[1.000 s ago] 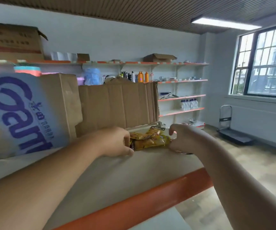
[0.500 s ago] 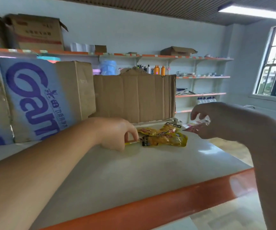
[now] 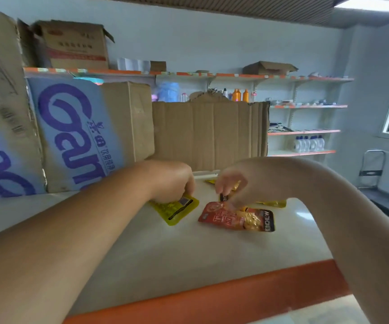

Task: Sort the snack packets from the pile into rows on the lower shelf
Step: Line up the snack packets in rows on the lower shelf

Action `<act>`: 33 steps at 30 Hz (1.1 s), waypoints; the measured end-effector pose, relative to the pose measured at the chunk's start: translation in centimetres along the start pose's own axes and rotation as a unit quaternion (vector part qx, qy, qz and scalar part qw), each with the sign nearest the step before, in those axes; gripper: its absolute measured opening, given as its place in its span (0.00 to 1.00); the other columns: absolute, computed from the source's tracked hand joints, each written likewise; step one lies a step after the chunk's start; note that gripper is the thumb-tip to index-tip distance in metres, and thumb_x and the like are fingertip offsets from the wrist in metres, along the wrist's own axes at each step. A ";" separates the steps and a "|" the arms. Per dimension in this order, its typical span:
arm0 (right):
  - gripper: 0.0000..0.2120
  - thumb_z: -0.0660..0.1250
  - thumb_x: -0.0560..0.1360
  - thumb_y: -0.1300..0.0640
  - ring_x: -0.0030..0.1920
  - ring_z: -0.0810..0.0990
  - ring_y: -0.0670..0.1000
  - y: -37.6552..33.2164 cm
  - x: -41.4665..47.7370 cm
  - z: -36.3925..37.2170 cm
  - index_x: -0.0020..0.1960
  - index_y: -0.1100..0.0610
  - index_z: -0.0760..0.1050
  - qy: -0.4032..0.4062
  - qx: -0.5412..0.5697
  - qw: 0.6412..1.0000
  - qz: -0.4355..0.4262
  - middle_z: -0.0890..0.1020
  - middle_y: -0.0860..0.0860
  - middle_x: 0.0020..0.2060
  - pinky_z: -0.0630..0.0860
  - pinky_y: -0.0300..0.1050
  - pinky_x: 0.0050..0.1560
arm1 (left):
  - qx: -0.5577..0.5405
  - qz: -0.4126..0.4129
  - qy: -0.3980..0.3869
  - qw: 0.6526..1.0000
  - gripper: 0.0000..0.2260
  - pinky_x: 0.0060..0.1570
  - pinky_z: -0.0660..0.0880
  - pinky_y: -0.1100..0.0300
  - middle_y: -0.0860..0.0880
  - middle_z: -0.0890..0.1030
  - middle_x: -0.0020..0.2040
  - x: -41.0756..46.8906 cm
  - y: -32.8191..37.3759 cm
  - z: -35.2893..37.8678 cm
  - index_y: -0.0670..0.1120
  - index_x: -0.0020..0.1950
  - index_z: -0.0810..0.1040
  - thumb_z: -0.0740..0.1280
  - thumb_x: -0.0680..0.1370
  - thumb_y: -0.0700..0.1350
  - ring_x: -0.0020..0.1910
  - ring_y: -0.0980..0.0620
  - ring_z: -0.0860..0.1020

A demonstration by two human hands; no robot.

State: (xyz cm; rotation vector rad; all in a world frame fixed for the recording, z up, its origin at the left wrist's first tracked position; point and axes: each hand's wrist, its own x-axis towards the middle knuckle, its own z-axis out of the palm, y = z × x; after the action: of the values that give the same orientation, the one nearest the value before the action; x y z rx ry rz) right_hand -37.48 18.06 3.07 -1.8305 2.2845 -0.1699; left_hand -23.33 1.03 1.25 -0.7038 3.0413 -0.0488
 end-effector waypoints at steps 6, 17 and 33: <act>0.14 0.78 0.71 0.46 0.50 0.80 0.46 1.9 2.9 -1.6 0.54 0.42 0.78 -0.036 -0.139 0.986 0.089 0.82 0.43 0.51 0.79 0.44 0.49 | -0.056 0.094 0.115 0.987 0.19 0.43 0.77 0.55 0.51 0.79 0.44 -0.3 -0.1 -1.8 0.53 0.34 0.82 0.59 0.64 0.31 0.42 0.51 0.78; 0.19 0.75 0.71 0.57 0.47 0.80 0.49 3.0 2.6 0.4 0.56 0.41 0.74 0.023 -0.114 0.987 0.115 0.79 0.46 0.53 0.82 0.48 0.46 | -0.006 -0.060 -0.066 0.996 0.21 0.41 0.77 0.59 0.55 0.84 0.39 -1.1 -2.4 -2.1 0.55 0.37 0.87 0.60 0.76 0.35 0.40 0.53 0.83; 0.13 0.67 0.70 0.65 0.44 0.78 0.43 1.7 1.6 0.0 0.37 0.46 0.80 0.229 -0.044 0.970 -0.066 0.78 0.39 0.40 0.73 0.41 0.41 | 0.005 -0.077 -0.126 0.989 0.16 0.47 0.78 0.56 0.55 0.83 0.46 -0.6 -1.4 -1.3 0.55 0.45 0.80 0.77 0.70 0.64 0.49 0.50 0.82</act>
State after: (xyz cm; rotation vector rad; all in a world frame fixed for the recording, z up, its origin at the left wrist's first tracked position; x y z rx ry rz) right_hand -39.45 16.83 2.54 -2.1761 2.4896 -0.5781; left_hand -22.18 0.08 2.63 -0.8689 2.7423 0.0206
